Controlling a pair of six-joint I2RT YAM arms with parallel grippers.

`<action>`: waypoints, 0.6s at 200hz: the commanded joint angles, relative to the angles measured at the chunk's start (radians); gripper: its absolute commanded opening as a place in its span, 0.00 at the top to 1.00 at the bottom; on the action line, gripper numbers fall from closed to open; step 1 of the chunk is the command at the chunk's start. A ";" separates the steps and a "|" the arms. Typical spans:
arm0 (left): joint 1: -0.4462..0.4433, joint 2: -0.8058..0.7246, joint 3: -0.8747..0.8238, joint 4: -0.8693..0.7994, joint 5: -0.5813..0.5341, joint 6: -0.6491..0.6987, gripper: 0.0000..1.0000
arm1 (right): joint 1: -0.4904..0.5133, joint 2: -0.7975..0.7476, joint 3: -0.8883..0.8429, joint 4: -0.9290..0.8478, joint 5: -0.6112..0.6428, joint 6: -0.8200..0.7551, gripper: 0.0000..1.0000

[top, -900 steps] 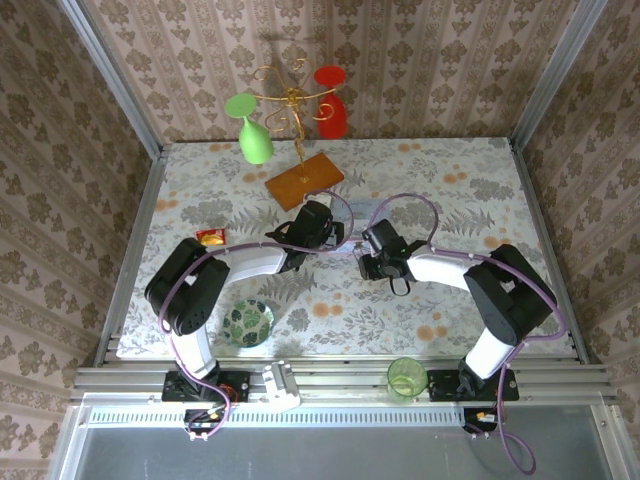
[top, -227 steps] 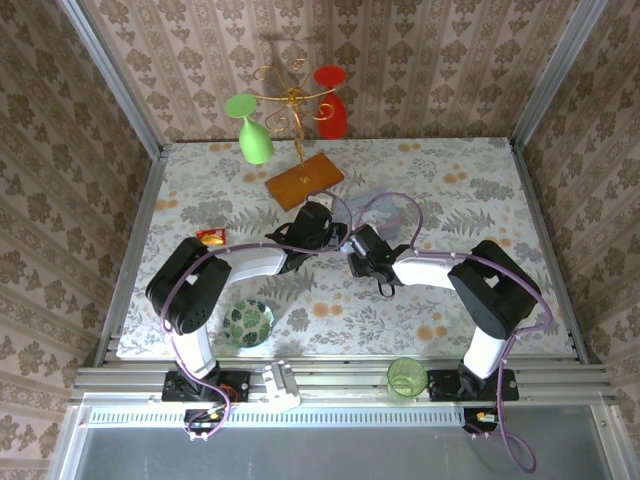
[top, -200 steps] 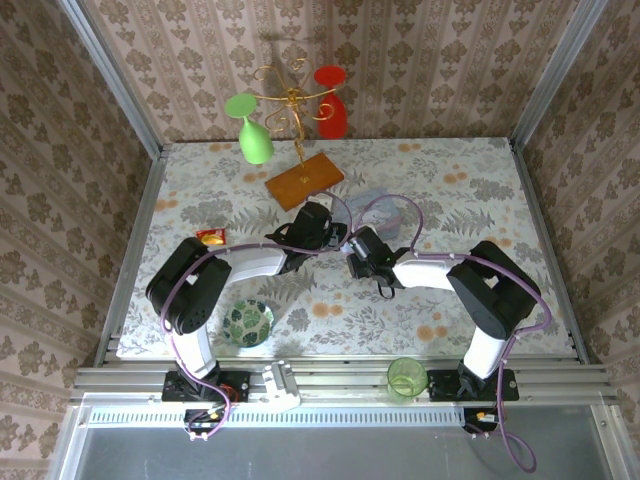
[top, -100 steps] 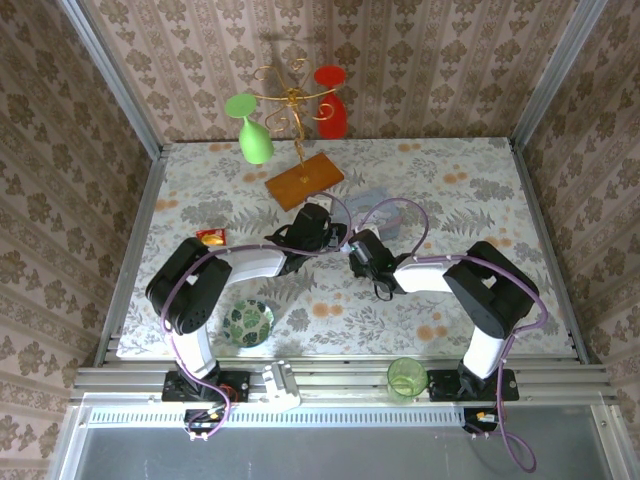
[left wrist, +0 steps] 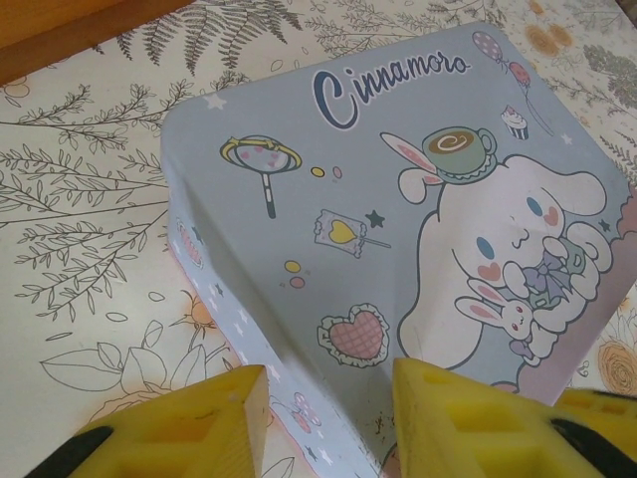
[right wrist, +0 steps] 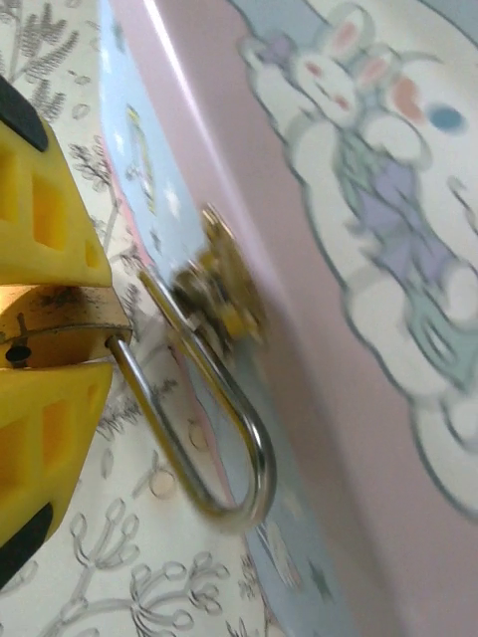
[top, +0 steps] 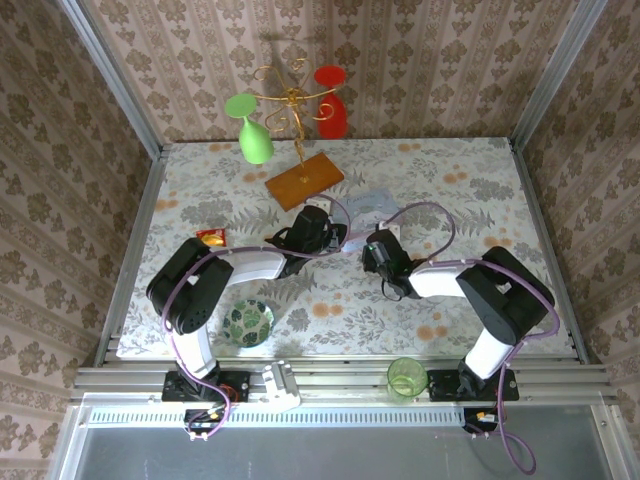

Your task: Unlock a padlock with a key

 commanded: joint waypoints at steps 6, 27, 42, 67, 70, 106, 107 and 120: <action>0.008 0.049 -0.044 -0.123 -0.031 -0.004 0.63 | -0.056 -0.009 -0.036 0.007 -0.044 0.061 0.84; 0.009 0.044 -0.047 -0.127 -0.032 -0.004 0.63 | -0.063 -0.029 -0.030 -0.009 -0.043 0.040 0.84; 0.010 0.039 -0.050 -0.124 -0.032 -0.004 0.63 | -0.073 -0.054 -0.037 -0.016 -0.043 0.033 0.84; 0.013 0.030 -0.048 -0.128 -0.030 0.000 0.63 | -0.115 -0.128 -0.049 -0.085 -0.071 0.020 0.84; 0.014 0.028 -0.048 -0.128 -0.030 0.001 0.63 | -0.120 -0.139 -0.052 -0.095 -0.077 0.016 0.84; 0.020 0.022 -0.040 -0.130 -0.028 0.012 0.63 | -0.197 -0.249 -0.074 -0.252 -0.184 -0.045 0.84; 0.019 0.021 -0.040 -0.131 -0.028 0.012 0.63 | -0.198 -0.252 -0.074 -0.255 -0.186 -0.046 0.84; 0.021 0.024 -0.030 -0.140 -0.031 0.022 0.63 | -0.217 -0.265 -0.076 -0.295 -0.232 -0.062 0.84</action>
